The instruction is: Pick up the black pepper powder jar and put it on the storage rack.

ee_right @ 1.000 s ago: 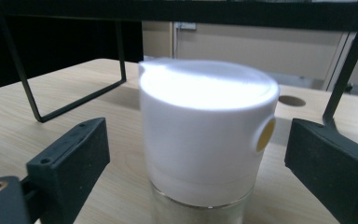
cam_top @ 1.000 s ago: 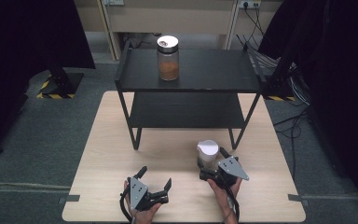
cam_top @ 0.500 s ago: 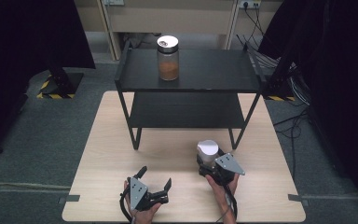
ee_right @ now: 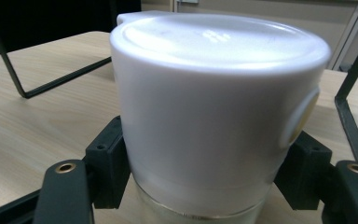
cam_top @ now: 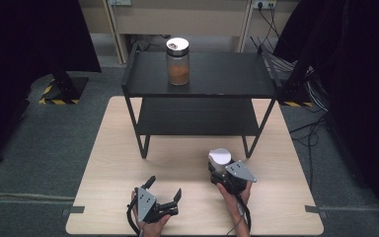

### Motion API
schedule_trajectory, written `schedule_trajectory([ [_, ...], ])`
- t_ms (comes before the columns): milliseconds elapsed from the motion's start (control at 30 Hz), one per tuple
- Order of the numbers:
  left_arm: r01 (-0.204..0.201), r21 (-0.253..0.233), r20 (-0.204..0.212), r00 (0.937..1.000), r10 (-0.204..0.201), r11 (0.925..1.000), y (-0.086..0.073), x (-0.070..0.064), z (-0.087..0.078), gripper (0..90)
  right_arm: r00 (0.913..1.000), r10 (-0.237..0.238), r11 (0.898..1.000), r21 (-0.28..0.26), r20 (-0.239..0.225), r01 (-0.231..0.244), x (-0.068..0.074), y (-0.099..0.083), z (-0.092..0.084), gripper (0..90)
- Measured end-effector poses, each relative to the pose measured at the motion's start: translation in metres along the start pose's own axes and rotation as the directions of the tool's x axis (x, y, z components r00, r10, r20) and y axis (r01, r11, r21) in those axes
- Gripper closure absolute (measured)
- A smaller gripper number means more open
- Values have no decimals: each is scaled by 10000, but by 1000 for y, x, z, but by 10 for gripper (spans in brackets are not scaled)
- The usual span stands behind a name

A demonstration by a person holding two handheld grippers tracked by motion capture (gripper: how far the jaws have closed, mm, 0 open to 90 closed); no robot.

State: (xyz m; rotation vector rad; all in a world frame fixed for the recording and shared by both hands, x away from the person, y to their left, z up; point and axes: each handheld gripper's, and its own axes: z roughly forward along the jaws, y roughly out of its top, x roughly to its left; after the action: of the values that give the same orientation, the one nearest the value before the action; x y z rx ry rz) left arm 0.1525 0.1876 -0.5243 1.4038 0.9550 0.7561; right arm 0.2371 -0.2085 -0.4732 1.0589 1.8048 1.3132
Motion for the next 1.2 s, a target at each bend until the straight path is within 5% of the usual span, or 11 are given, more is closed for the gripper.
schedule_trajectory([
  [567,-31,13,-17,10000,31,10000,0,0,0,2,9987,448,9974,-553,-250,-461,-8,-4,-19,307],
  [1200,-3,20,-2,10000,3,10000,0,0,0,2,9951,-31,9974,-718,-985,-40,-8,56,-48,307],
])
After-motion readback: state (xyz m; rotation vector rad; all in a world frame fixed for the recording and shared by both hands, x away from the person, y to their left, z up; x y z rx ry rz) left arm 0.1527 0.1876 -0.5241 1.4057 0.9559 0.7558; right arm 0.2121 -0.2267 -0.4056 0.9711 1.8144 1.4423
